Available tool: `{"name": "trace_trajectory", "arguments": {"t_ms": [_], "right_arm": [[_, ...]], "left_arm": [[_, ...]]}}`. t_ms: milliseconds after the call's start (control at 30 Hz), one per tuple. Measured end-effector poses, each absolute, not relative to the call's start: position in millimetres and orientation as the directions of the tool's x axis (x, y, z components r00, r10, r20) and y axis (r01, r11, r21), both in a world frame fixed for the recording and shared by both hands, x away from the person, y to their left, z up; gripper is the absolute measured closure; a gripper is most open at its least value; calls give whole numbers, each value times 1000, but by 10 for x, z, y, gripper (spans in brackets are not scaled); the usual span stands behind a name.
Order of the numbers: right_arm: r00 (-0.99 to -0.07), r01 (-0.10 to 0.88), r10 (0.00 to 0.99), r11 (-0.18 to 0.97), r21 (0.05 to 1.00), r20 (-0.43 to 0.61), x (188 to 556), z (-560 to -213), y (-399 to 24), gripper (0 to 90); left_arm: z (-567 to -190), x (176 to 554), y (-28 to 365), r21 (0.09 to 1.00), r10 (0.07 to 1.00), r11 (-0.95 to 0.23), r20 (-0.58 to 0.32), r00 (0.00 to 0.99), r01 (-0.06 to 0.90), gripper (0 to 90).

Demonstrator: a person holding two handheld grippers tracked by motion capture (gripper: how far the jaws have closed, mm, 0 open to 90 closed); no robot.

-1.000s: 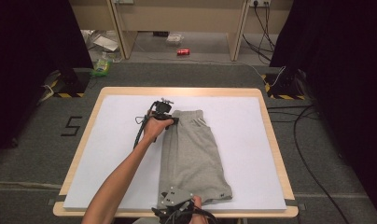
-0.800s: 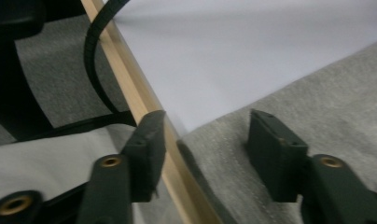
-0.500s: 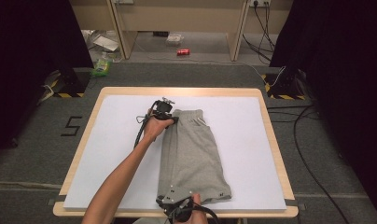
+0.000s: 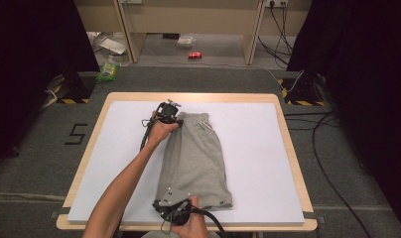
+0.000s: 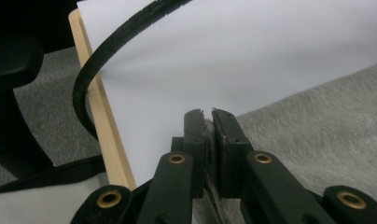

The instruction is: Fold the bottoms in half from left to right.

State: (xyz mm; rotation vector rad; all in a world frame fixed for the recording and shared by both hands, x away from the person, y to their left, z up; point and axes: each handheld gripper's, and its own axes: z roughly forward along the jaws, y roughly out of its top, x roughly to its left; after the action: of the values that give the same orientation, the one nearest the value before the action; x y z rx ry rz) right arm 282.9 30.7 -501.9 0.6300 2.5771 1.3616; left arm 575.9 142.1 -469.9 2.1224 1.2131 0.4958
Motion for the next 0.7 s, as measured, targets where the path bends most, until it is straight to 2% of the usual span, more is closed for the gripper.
{"name": "trace_trajectory", "arguments": {"t_ms": [167, 333, 400, 500, 600, 700], "right_arm": [[-897, 289, 439, 485, 825, 56, 2875, -5006, 404, 829], [-884, 342, 456, 482, 807, 103, 2857, -5029, 417, 568], [-881, 344, 462, 471, 813, 105, 2837, -4982, 395, 527], [-874, 327, 477, 441, 836, 91, 2867, -4834, 291, 499], [-840, 350, 534, 396, 849, 97, 2998, -4657, 94, 471], [-826, 353, 555, 383, 854, 92, 3085, -4608, 13, 471]], "left_arm": [[-4743, 5754, 1476, 684, 865, -363, -6, 502, 633, 670], [-4774, 5768, 1544, 668, 868, -340, -48, 495, 662, 586], [-4787, 5769, 1569, 669, 869, -325, -68, 490, 669, 572], [-4795, 5772, 1582, 667, 871, -314, -80, 485, 675, 557], [-4801, 5778, 1581, 664, 876, -301, -91, 473, 685, 545], [-4805, 5782, 1584, 662, 879, -288, -103, 465, 692, 545]]}}
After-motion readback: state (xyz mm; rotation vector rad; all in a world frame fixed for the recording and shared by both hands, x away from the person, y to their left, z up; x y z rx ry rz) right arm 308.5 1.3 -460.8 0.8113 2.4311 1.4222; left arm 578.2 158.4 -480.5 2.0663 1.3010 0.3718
